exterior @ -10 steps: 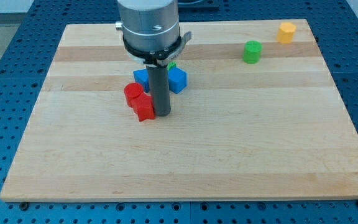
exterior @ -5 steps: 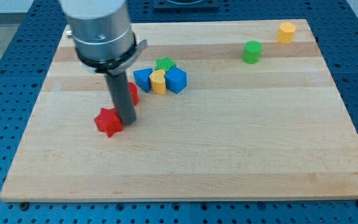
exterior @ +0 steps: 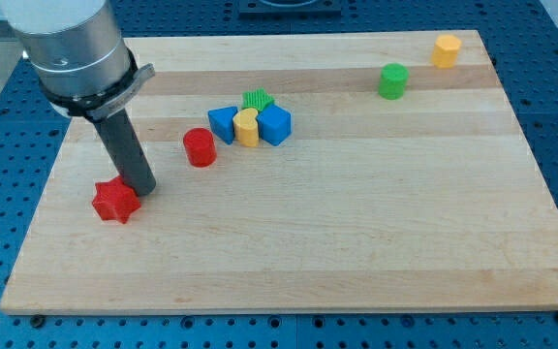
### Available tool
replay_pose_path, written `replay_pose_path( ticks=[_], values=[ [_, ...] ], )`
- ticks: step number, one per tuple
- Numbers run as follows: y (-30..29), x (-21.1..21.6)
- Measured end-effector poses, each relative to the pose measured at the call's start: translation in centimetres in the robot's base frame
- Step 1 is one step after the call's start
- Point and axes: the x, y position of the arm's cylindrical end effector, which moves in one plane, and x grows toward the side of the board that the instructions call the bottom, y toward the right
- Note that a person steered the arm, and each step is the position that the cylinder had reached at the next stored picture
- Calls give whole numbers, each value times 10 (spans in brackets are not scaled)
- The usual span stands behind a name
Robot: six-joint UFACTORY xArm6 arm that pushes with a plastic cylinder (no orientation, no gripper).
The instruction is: Slide red star towards the bottom left
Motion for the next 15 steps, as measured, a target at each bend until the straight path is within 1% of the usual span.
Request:
replay_pose_path(
  ticks=[2, 3, 4, 6, 7, 10, 12, 15],
  values=[
    [-6, -27],
    [-15, -24],
    [-15, -4],
    [-17, 22],
    [-17, 29],
    [-11, 28],
    [-6, 21],
    [-15, 42]
  ],
)
